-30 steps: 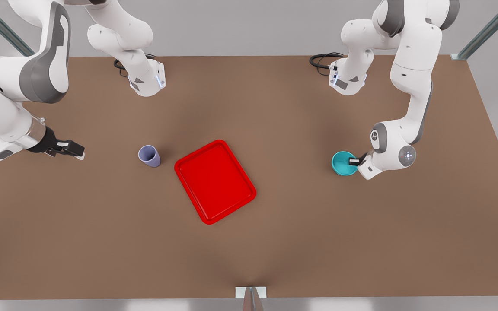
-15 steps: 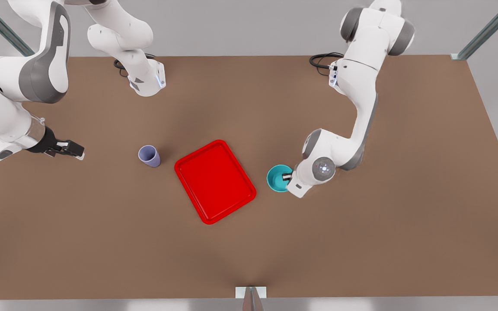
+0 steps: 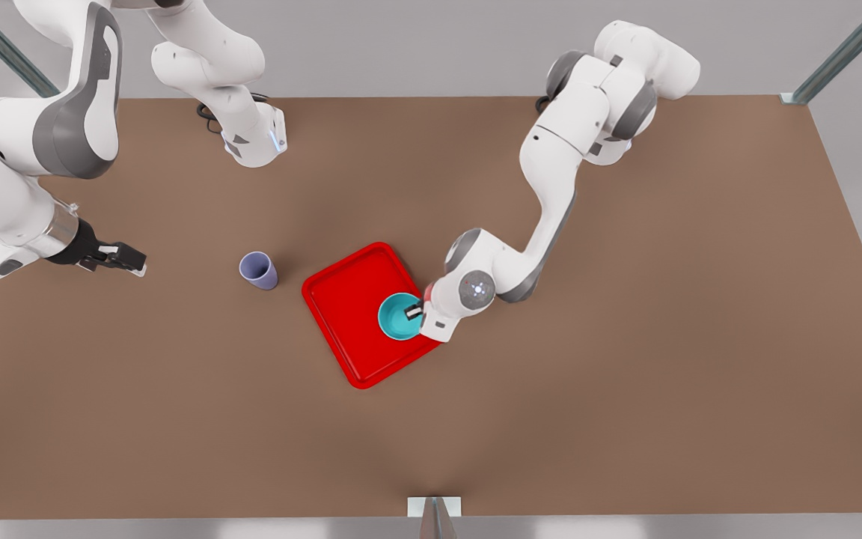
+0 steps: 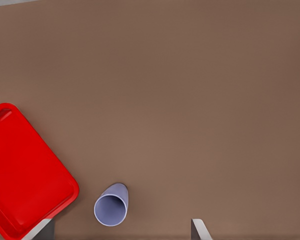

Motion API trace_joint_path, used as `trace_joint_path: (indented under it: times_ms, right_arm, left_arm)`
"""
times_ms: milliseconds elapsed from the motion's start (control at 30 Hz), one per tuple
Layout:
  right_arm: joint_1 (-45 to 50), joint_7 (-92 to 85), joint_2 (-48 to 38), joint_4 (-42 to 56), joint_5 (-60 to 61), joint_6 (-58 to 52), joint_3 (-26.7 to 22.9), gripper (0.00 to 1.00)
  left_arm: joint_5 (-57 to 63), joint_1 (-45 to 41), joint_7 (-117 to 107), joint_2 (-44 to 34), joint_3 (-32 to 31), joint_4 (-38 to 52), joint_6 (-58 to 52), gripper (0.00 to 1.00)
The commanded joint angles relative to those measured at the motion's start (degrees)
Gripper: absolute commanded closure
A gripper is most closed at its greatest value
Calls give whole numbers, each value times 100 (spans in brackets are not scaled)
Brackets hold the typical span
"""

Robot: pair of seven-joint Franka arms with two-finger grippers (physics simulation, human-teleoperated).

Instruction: Place the bowl on the tray with the left arm and the cup on the tray with the right arm

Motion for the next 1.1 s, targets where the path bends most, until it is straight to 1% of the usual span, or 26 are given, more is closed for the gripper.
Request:
trace_joint_path:
  times_ms: [0,33,167,200,233,267,300,333,367,400,433,467,500,533,567,600,700,800,867,933,1000,1067]
  right_arm:
    - [1,0,0,-2,0,0,-1,0]
    - [1,0,8,-2,0,0,-1,0]
    - [1,0,8,-10,0,0,-1,0]
    - [1,0,8,-10,0,0,-1,0]
    - [1,0,8,-10,0,9,-1,0]
    - [1,0,8,-10,0,9,-1,0]
    - [1,0,8,-2,0,9,-1,0]
    - [-7,0,8,-2,0,9,-1,0]
    - [-7,0,8,-2,0,0,-1,0]
    - [1,0,17,-2,0,44,-1,0]
    - [19,0,78,-2,9,114,8,0]
    - [19,9,184,-19,18,246,8,0]
    - [28,0,412,25,26,404,104,0]
    - [19,9,597,77,35,413,236,0]
    - [28,9,641,60,35,518,465,0]
    - [28,9,659,42,35,545,544,0]
    - [36,18,492,-326,35,562,984,0]
    - [45,53,123,-933,35,624,1019,0]
    - [36,61,114,-1030,35,650,1072,0]
    - [36,61,26,-1495,35,1081,1186,0]
    - [36,62,52,-1627,35,1239,1370,0]
    - [36,62,35,-1733,35,1318,1432,0]
  left_arm:
    - [-425,2,48,22,2,-1,51,66]
    - [-416,11,295,66,2,-1,87,0]
    - [-390,90,347,48,28,-1,69,0]
    - [-198,143,435,-57,63,-1,-62,0]
    - [663,423,882,-540,72,-10,-1088,0]
    - [1446,1029,2384,-1251,72,-1,-2513,0]
    - [2157,1610,3861,-1893,81,-10,-3278,0]
    - [2870,1716,4592,-2149,81,-1,-3657,0]
    - [2950,1997,4952,-2412,151,-10,-3912,0]
    - [2959,2041,5743,-2571,370,-10,-4325,0]
    - [2967,2041,6025,-2790,635,-36,-4615,0]
    - [3029,2041,6017,-2948,635,-62,-4738,0]
    - [3073,2103,5964,-3441,608,-598,-4642,0]
    - [3055,2164,5937,-3713,591,-878,-4502,0]
    - [3046,2138,5964,-3696,643,-898,-4510,0]
    - [3029,2156,5981,-3687,644,-880,-4528,0]
    - [3038,2252,6025,-3661,661,-932,-4703,0]
    - [3038,2287,6008,-3652,652,-906,-4738,0]
    - [3029,2287,6008,-3634,652,-924,-4738,0]
    - [3029,2287,5999,-3599,661,-932,-4712,0]
    - [3038,2287,5999,-3608,687,-924,-4738,0]
    - [3038,2287,5999,-3599,687,-932,-4756,0]
